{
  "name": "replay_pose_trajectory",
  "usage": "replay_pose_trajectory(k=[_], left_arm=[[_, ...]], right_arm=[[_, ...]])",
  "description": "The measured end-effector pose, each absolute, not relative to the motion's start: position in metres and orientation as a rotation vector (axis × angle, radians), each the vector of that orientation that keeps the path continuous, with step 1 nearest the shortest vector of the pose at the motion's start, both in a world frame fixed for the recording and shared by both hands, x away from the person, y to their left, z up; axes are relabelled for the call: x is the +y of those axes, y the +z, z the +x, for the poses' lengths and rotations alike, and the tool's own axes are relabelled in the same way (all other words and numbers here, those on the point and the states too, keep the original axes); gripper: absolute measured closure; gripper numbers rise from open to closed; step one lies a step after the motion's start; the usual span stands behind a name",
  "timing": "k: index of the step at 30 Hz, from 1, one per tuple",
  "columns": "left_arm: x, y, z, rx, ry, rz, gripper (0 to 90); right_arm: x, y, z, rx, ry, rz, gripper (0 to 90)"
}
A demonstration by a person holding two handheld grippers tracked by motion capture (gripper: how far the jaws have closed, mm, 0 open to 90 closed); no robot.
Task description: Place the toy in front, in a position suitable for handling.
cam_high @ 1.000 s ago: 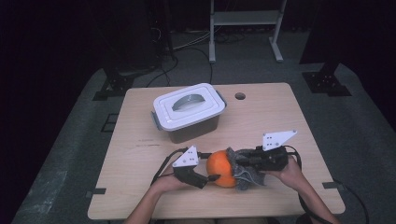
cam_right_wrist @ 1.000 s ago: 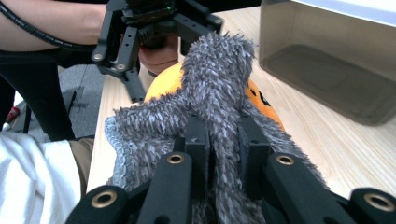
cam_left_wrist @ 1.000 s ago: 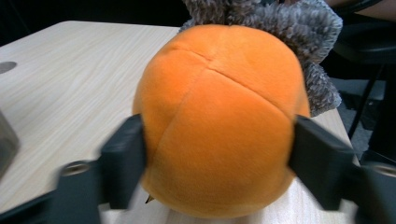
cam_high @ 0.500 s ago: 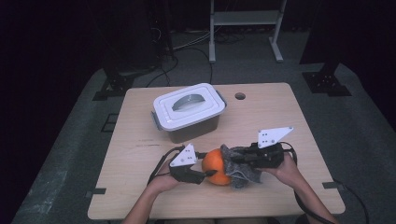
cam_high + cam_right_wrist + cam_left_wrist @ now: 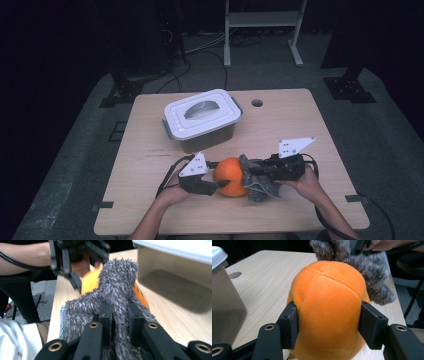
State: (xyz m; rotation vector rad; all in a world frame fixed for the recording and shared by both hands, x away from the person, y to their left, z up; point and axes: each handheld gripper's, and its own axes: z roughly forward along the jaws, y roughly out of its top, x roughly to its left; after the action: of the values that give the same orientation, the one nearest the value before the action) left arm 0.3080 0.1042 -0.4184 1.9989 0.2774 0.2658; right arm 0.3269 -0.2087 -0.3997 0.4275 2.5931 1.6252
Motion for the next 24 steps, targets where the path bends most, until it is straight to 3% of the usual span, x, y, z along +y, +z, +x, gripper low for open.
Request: replay_pose_trajectory(k=[24], left_arm=[[0.091, -0.418, 0.304, 0.249, 0.298, 2.017, 38.8]], right_arm=[[-0.198, -0.387, 0.322, 2.557, 1.676, 0.353, 76.6]])
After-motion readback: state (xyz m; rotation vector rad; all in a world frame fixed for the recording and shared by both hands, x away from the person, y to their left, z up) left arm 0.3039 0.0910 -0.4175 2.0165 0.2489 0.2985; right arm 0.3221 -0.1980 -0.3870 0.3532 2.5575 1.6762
